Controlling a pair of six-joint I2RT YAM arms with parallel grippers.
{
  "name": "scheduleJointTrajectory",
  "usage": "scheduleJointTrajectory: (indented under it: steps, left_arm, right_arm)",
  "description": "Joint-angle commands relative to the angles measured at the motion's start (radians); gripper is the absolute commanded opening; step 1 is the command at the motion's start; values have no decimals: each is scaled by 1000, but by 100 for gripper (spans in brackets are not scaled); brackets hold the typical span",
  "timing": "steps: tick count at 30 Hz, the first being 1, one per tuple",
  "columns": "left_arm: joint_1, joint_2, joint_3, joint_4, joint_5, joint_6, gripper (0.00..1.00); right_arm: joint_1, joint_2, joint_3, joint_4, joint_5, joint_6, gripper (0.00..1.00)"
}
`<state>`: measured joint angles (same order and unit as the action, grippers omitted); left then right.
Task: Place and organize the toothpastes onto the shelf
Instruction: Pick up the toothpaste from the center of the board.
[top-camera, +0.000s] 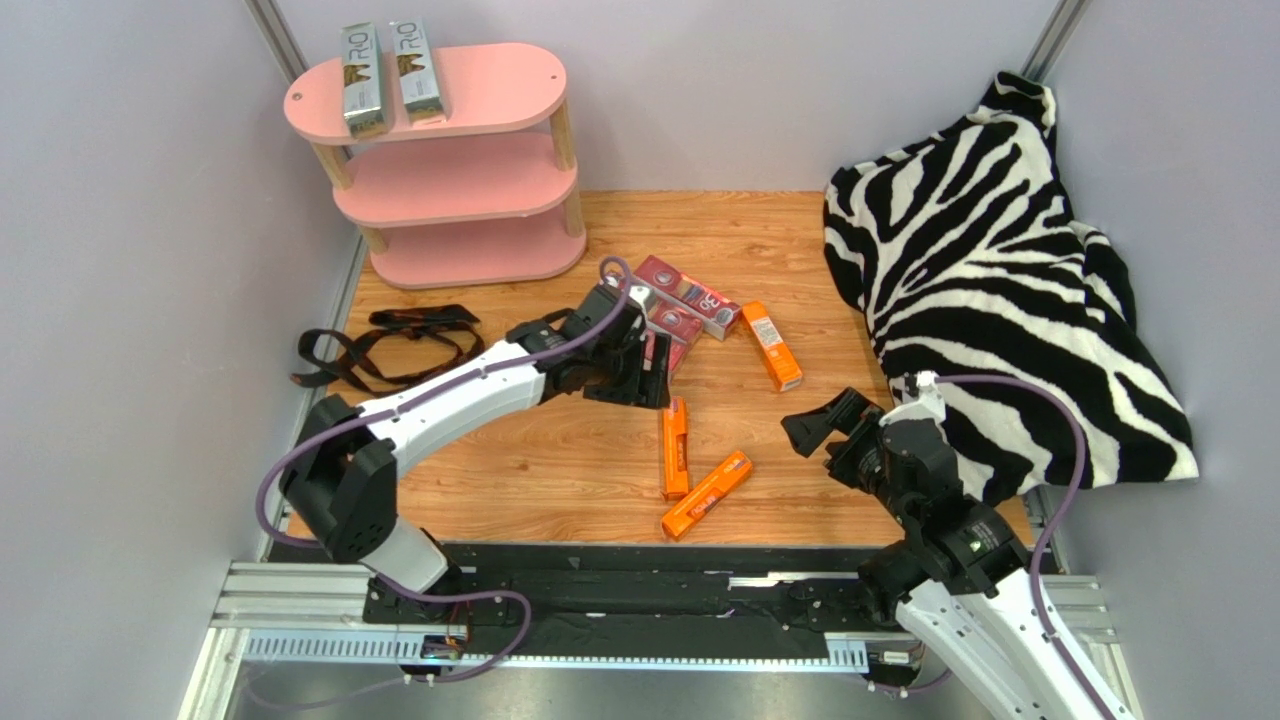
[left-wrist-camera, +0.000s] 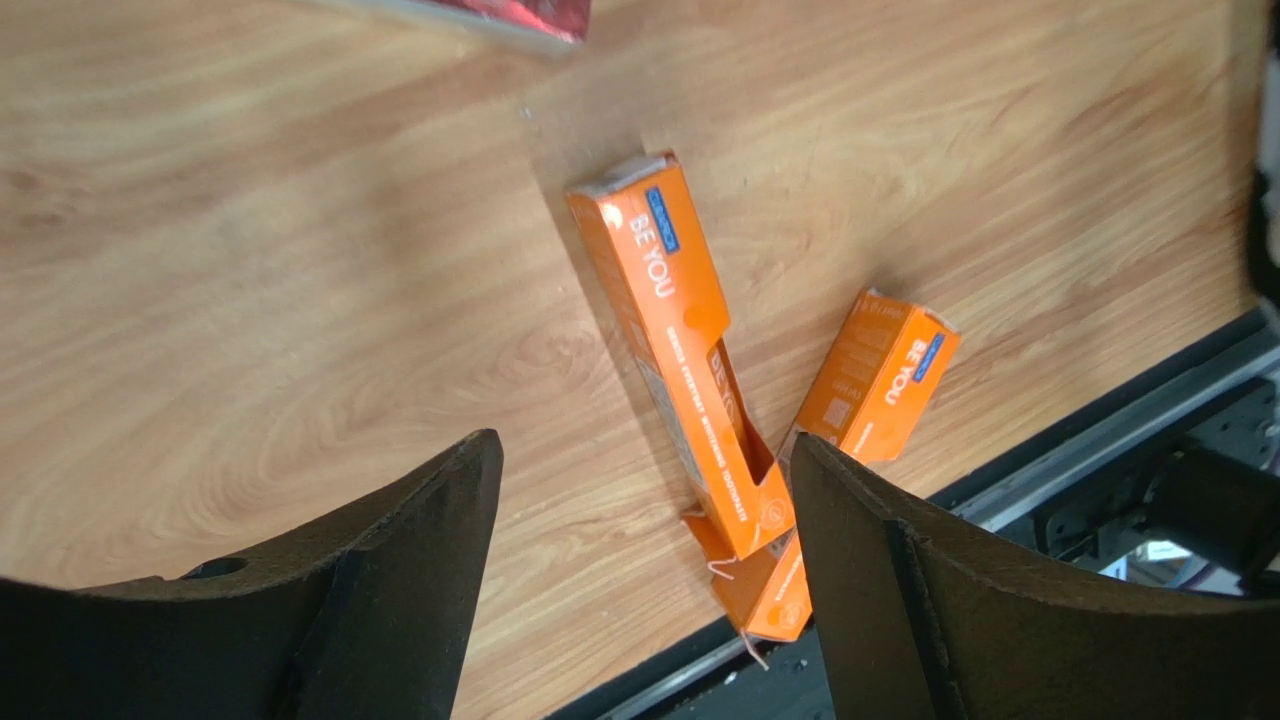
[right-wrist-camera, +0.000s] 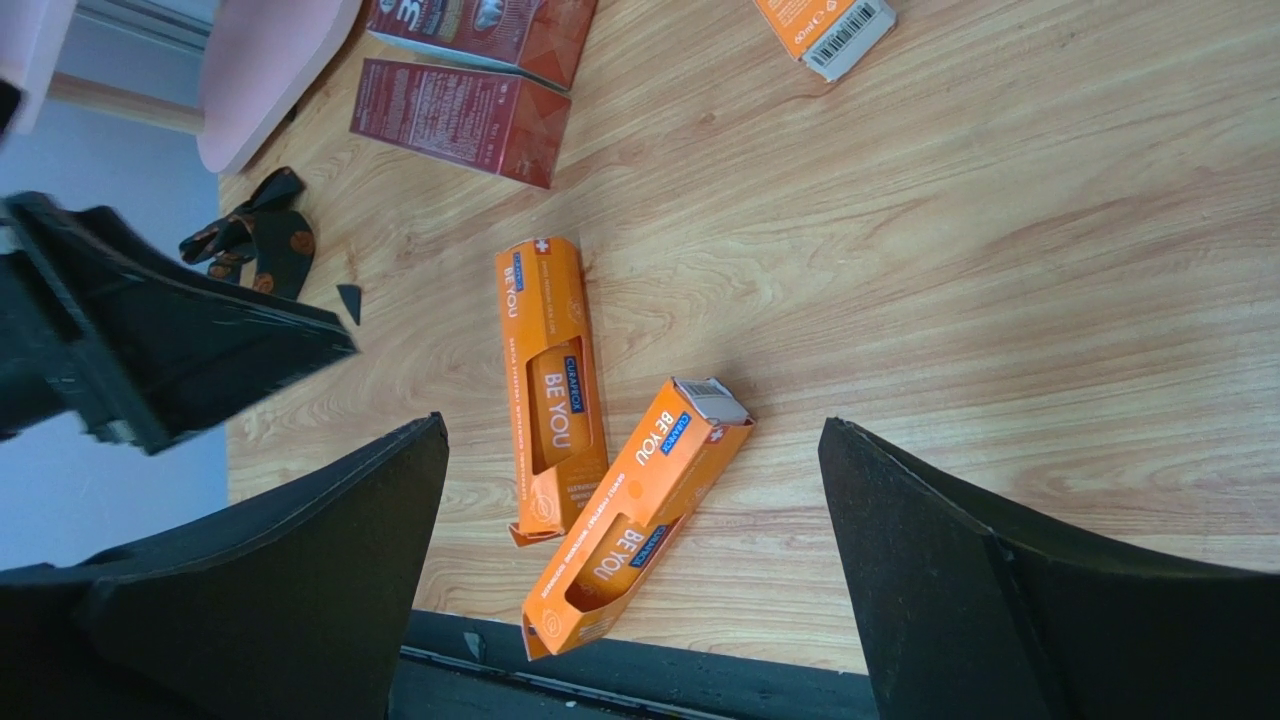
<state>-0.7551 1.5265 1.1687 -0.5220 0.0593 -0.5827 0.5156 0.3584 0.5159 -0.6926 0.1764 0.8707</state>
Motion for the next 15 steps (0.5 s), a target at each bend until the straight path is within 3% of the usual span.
scheduleJointTrajectory:
  steps: [1, 8, 15]
  left_arm:
    - [-76, 64, 78, -29, -33, -42, 79]
    - [-167, 201, 120, -50, -53, -72, 79]
    - [-193, 238, 95, -61, -101, -101, 75]
  right_arm:
    - [0, -62, 39, -10, -12, -6, 99]
    - [0, -118, 24, -39, 18, -4, 99]
    - [0, -111, 7, -32, 14, 2, 99]
